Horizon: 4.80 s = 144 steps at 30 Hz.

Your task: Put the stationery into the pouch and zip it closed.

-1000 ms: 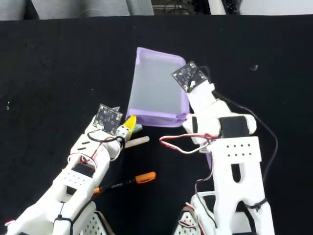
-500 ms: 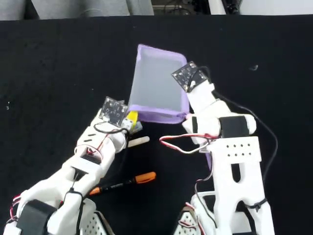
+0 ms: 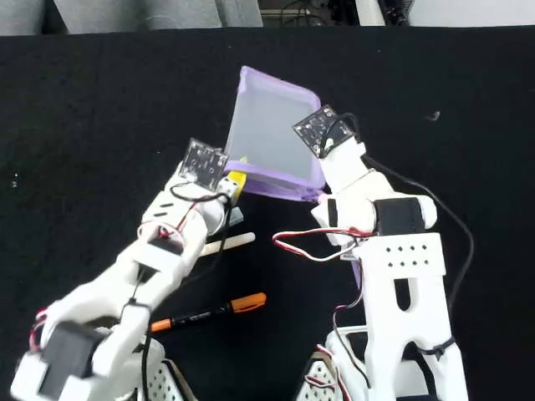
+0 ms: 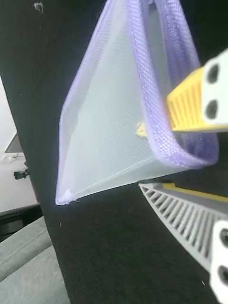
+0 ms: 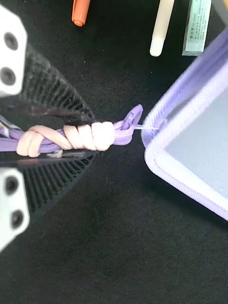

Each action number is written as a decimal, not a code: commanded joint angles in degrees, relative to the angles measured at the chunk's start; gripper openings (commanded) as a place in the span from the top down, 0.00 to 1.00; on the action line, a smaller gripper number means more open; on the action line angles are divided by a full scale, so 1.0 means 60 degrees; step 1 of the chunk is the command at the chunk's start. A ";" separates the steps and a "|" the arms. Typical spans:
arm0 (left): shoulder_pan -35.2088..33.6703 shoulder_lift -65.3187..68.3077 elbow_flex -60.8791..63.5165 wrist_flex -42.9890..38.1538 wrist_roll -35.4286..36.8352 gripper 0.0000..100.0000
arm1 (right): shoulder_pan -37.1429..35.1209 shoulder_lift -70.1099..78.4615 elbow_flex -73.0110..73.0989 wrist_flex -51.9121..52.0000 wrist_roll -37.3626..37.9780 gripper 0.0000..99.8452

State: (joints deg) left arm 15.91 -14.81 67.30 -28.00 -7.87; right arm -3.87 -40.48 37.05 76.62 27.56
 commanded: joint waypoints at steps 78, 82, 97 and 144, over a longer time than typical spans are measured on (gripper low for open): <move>-1.1729 0.0337 -1.1626 1.4857 -0.0044 0.97 | -0.8234 0.8344 -0.3055 -0.3341 -0.0689 0.52; -1.1729 0.0337 -1.1626 1.4857 -0.0044 0.97 | -0.8161 0.9267 -0.3524 -0.3297 -0.0557 0.53; -1.1509 0.0264 -1.1612 1.4930 -0.0029 0.97 | -0.7575 0.9194 -0.3832 -0.3209 -0.0645 0.98; -0.9560 0.2271 -1.4029 1.6615 0.1451 0.97 | -0.5026 0.5018 -0.1179 -0.5128 -0.2374 0.79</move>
State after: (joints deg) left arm -36.40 -1.36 -16.22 73.63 0.48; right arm -31.65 -19.56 39.16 47.43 14.02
